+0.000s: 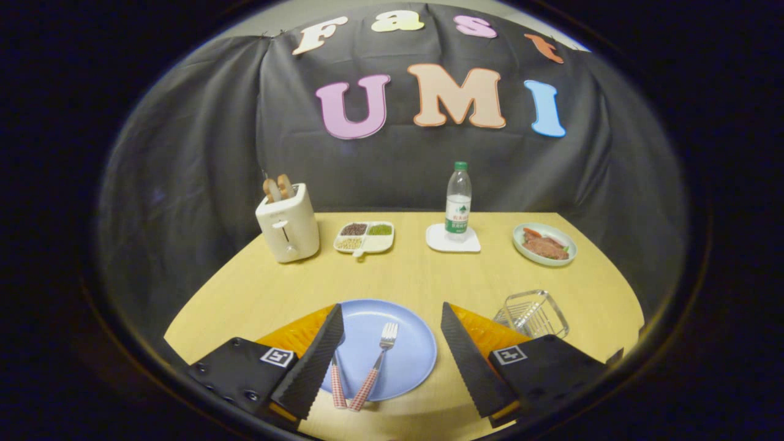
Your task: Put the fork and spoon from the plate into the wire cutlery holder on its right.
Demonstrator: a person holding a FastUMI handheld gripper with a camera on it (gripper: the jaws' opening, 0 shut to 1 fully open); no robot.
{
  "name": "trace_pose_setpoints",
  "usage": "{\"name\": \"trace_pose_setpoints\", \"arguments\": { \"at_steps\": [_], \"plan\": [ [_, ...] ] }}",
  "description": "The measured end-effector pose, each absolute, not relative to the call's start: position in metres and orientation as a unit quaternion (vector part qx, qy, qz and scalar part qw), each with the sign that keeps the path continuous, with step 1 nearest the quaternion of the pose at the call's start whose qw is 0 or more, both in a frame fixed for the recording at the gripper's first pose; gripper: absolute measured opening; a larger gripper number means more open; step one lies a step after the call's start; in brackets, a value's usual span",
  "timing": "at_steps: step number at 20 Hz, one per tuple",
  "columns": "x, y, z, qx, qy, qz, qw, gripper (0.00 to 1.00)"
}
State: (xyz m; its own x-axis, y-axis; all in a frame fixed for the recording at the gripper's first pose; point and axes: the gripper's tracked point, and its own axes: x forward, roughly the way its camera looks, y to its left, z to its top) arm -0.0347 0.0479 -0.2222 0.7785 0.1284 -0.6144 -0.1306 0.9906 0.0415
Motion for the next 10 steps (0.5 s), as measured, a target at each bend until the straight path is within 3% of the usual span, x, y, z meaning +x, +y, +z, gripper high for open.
{"name": "trace_pose_setpoints", "arguments": {
  "at_steps": [10],
  "plan": [
    [-0.056,0.053,-0.294,-0.041,0.433,0.082,0.897,1.00]
  ]
}}
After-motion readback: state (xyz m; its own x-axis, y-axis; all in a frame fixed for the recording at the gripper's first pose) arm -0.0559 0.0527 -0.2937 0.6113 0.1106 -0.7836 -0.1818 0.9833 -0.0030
